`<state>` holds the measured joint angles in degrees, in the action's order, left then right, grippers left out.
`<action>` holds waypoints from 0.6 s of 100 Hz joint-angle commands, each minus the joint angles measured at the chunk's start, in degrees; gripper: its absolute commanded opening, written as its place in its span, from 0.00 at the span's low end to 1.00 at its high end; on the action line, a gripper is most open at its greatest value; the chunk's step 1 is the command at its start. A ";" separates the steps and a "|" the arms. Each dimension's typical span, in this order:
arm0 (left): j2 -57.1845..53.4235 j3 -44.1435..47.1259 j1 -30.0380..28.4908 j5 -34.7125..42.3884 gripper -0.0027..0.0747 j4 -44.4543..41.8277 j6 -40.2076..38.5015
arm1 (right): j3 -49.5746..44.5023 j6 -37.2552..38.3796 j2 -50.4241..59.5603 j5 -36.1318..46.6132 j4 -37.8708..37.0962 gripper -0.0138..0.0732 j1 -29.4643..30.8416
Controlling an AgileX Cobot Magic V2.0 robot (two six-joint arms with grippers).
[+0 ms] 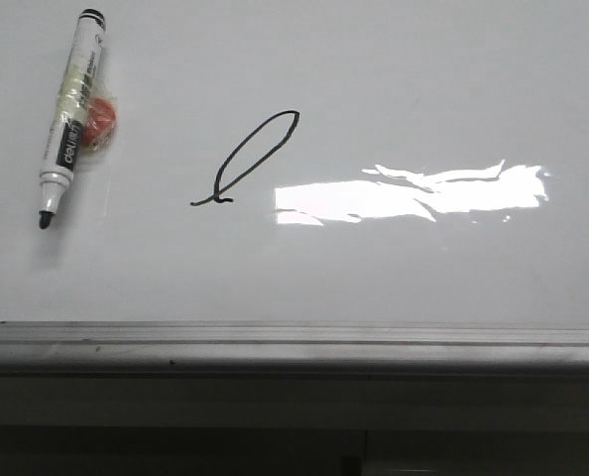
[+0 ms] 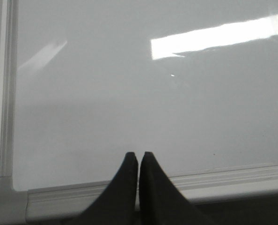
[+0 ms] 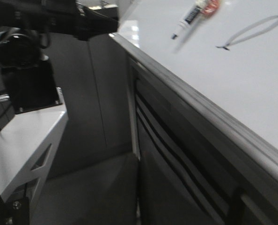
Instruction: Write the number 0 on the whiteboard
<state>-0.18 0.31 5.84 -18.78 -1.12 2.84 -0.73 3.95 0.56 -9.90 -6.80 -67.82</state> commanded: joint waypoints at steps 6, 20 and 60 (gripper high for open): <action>-1.65 1.77 -0.09 2.80 0.01 0.74 0.13 | -0.69 -11.45 1.04 7.94 8.15 0.08 0.69; -1.65 1.77 -0.09 2.80 0.01 0.74 0.13 | -0.69 -11.45 1.04 2.97 7.87 0.08 9.62; -1.65 1.77 -0.09 2.80 0.01 0.74 0.13 | -0.69 -11.35 1.04 0.75 7.87 0.08 57.27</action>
<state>-0.18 0.31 5.84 -18.87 -1.12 2.86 -0.73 -6.63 0.56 -13.14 0.91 -19.23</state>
